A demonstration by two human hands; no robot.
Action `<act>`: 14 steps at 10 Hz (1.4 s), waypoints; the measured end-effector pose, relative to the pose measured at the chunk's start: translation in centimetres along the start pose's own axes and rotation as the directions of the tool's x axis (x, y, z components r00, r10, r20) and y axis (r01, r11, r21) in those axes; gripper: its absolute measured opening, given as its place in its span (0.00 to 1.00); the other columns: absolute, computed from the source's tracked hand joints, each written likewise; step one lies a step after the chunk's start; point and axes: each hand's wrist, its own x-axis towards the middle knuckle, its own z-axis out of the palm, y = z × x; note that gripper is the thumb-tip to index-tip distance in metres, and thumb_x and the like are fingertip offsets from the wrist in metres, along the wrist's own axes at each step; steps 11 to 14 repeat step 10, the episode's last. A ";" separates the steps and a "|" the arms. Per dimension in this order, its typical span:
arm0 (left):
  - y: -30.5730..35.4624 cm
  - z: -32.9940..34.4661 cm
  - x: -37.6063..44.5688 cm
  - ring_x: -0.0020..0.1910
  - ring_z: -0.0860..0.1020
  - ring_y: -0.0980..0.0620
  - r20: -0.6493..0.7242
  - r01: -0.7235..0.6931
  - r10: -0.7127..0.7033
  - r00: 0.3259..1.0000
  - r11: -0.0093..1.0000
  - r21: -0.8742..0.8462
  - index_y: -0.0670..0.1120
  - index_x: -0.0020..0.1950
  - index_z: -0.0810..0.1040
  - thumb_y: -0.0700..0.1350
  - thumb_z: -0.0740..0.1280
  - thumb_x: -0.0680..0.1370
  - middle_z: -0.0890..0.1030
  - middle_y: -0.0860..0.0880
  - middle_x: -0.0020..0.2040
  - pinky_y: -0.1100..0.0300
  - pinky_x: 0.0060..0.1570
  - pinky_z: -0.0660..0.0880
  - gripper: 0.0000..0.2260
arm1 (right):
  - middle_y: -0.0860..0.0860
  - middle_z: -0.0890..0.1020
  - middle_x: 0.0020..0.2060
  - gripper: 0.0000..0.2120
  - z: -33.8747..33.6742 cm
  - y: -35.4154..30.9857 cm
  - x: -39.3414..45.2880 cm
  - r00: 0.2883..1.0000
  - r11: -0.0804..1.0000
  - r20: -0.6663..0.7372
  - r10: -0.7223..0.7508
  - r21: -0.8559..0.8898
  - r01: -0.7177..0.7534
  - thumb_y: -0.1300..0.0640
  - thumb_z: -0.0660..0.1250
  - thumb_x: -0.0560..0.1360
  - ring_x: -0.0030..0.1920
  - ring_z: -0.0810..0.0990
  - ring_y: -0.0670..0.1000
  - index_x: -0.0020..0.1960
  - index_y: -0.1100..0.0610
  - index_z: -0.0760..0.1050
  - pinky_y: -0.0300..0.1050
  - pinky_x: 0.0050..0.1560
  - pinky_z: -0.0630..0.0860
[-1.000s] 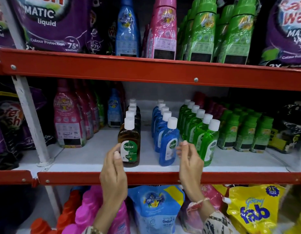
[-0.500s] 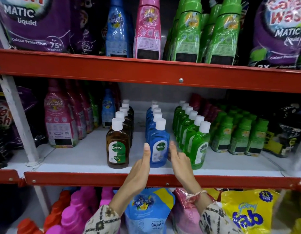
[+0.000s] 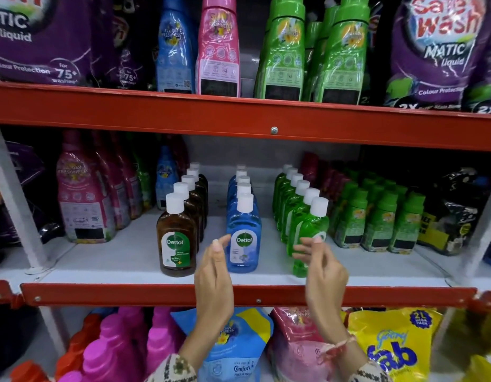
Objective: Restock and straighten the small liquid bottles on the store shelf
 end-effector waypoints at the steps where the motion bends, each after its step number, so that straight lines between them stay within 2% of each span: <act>1: -0.4 2.3 -0.3 0.61 0.76 0.64 0.139 0.022 -0.018 0.990 0.999 -0.026 0.52 0.62 0.79 0.73 0.43 0.74 0.81 0.58 0.59 0.76 0.60 0.66 0.36 | 0.48 0.82 0.37 0.18 -2.1 1.6 2.0 0.996 0.999 -0.085 0.027 -0.036 -0.030 0.44 0.52 0.81 0.43 0.83 0.55 0.49 0.51 0.78 0.49 0.41 0.77; 2: -0.3 5.2 -0.5 0.60 0.76 0.60 0.299 0.134 -0.136 0.944 0.991 0.030 0.55 0.61 0.76 0.82 0.40 0.63 0.79 0.56 0.59 0.62 0.64 0.66 0.46 | 0.57 0.79 0.39 0.22 -3.3 3.2 4.0 0.991 0.982 0.020 0.131 -0.138 -0.127 0.44 0.51 0.82 0.49 0.80 0.61 0.56 0.58 0.77 0.51 0.48 0.72; 3: 0.0 7.5 -0.7 0.54 0.73 0.56 0.399 0.206 -0.244 0.884 0.969 0.137 0.61 0.49 0.70 0.84 0.37 0.59 0.74 0.54 0.52 0.56 0.58 0.64 0.39 | 0.58 0.78 0.41 0.28 -3.6 3.3 5.0 0.965 0.962 0.151 0.215 -0.205 -0.183 0.43 0.49 0.82 0.47 0.77 0.58 0.57 0.64 0.77 0.52 0.52 0.72; 4: 0.4 8.9 -1.1 0.52 0.72 0.55 0.456 0.212 -0.276 0.846 0.959 0.188 0.64 0.41 0.65 0.83 0.35 0.60 0.72 0.54 0.50 0.55 0.56 0.63 0.32 | 0.61 0.83 0.42 0.32 -3.7 3.5 5.5 0.946 0.960 0.215 0.243 -0.194 -0.202 0.42 0.49 0.82 0.45 0.79 0.59 0.48 0.66 0.80 0.53 0.49 0.74; 5: 1.2 9.4 -1.4 0.46 0.72 0.60 0.490 0.208 -0.296 0.820 0.951 0.226 0.65 0.42 0.69 0.81 0.34 0.61 0.73 0.58 0.46 0.60 0.49 0.65 0.33 | 0.61 0.85 0.44 0.32 -3.6 3.8 5.5 0.946 0.963 0.223 0.235 -0.184 -0.196 0.40 0.48 0.82 0.46 0.81 0.59 0.47 0.63 0.81 0.52 0.48 0.74; 6: 2.2 9.6 -1.4 0.42 0.68 0.66 0.498 0.237 -0.315 0.808 0.948 0.214 0.65 0.43 0.70 0.80 0.33 0.64 0.71 0.62 0.42 0.62 0.46 0.64 0.32 | 0.62 0.84 0.47 0.31 -3.7 3.8 5.5 0.953 0.968 0.225 0.204 -0.190 -0.162 0.41 0.48 0.81 0.46 0.79 0.58 0.51 0.63 0.81 0.55 0.53 0.75; 7: 2.1 9.7 -0.8 0.59 0.69 0.61 0.528 0.246 -0.285 0.800 0.958 0.145 0.60 0.68 0.70 0.74 0.37 0.69 0.76 0.56 0.63 0.62 0.62 0.61 0.37 | 0.60 0.85 0.47 0.31 -3.9 4.1 5.2 0.964 0.967 0.192 0.186 -0.211 -0.144 0.39 0.48 0.81 0.49 0.80 0.59 0.49 0.61 0.82 0.55 0.53 0.76; 8: 2.0 9.6 -0.3 0.65 0.68 0.60 0.558 0.267 -0.282 0.781 0.957 0.110 0.53 0.74 0.68 0.74 0.39 0.69 0.73 0.52 0.70 0.61 0.69 0.59 0.42 | 0.60 0.85 0.45 0.31 -4.1 4.9 5.1 0.971 0.968 0.165 0.171 -0.215 -0.133 0.38 0.48 0.80 0.49 0.81 0.60 0.49 0.59 0.82 0.57 0.54 0.77; 9: 1.9 9.4 -0.2 0.66 0.68 0.59 0.564 0.231 -0.292 0.772 0.956 0.180 0.52 0.74 0.68 0.73 0.40 0.72 0.72 0.56 0.67 0.60 0.69 0.59 0.41 | 0.58 0.85 0.43 0.31 -4.1 4.4 4.8 0.969 0.970 0.193 0.154 -0.214 -0.111 0.36 0.47 0.79 0.44 0.80 0.57 0.53 0.56 0.82 0.52 0.48 0.77; 10: 2.2 8.5 -0.4 0.70 0.70 0.54 0.458 -0.006 -0.113 0.882 0.968 0.251 0.52 0.74 0.68 0.70 0.44 0.77 0.72 0.48 0.72 0.58 0.70 0.65 0.34 | 0.56 0.86 0.44 0.22 -5.4 2.8 5.1 0.982 0.978 0.172 0.078 -0.204 -0.042 0.39 0.54 0.78 0.39 0.77 0.52 0.54 0.53 0.79 0.46 0.43 0.74; 14: 2.2 8.5 -0.4 0.70 0.70 0.54 0.458 -0.006 -0.113 0.882 0.968 0.251 0.52 0.74 0.68 0.70 0.44 0.77 0.72 0.48 0.72 0.58 0.70 0.65 0.34 | 0.56 0.86 0.44 0.22 -5.4 2.8 5.1 0.982 0.978 0.172 0.078 -0.204 -0.042 0.39 0.54 0.78 0.39 0.77 0.52 0.54 0.53 0.79 0.46 0.43 0.74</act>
